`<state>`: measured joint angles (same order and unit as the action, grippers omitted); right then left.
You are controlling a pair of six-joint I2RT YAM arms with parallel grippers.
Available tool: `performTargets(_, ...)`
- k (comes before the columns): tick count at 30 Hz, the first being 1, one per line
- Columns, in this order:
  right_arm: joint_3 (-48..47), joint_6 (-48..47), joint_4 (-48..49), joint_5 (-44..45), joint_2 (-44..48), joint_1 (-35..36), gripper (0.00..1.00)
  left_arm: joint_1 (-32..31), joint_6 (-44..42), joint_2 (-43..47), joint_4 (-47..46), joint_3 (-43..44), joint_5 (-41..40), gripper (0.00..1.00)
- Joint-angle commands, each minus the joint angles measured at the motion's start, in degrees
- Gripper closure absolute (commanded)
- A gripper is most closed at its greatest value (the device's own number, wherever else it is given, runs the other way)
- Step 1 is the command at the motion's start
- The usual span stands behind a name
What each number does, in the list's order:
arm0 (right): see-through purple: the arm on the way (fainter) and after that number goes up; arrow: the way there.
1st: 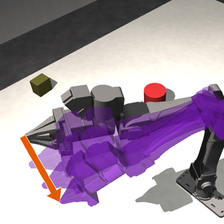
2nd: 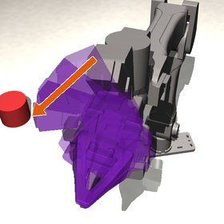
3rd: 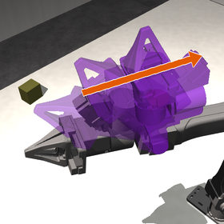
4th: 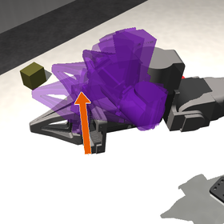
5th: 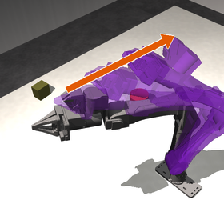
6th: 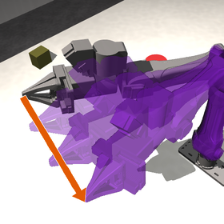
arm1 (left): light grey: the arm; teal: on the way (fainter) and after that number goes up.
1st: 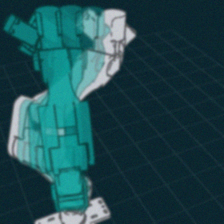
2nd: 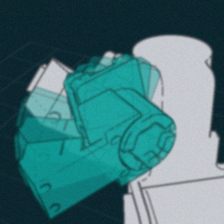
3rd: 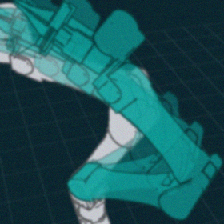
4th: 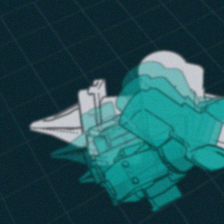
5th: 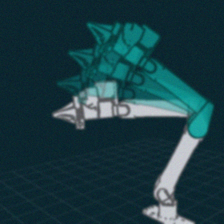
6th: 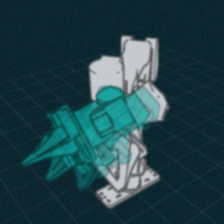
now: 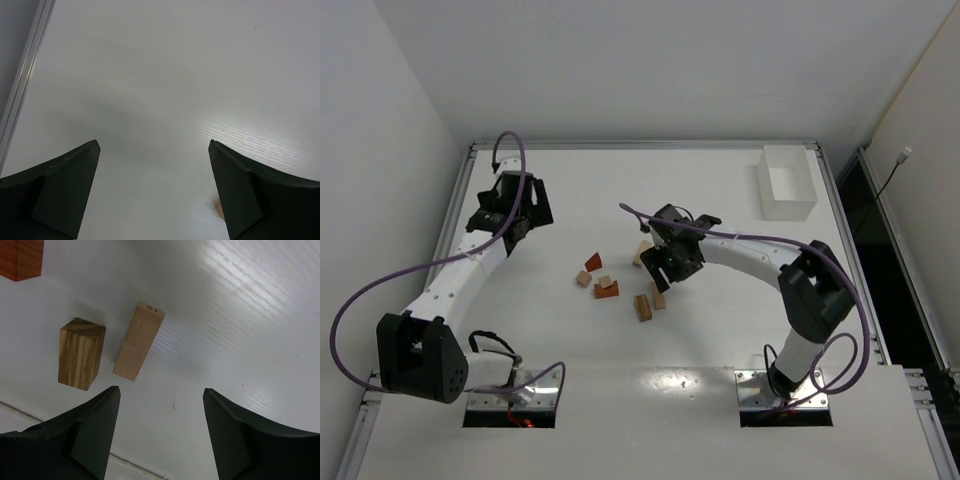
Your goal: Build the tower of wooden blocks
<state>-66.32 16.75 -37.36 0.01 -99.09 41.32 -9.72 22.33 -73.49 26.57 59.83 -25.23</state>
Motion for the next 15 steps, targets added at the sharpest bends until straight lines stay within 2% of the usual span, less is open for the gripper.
performTargets(1,1.0,2.8,1.1,-1.1,-1.0,1.1,0.36,0.7,1.0,3.7,0.1,-2.2,1.8,0.1)
performTargets(15,-3.4,5.1,3.5,-5.5,-11.4,1.1,0.37,4.2,1.5,6.6,0.1,-5.2,2.1,0.09)
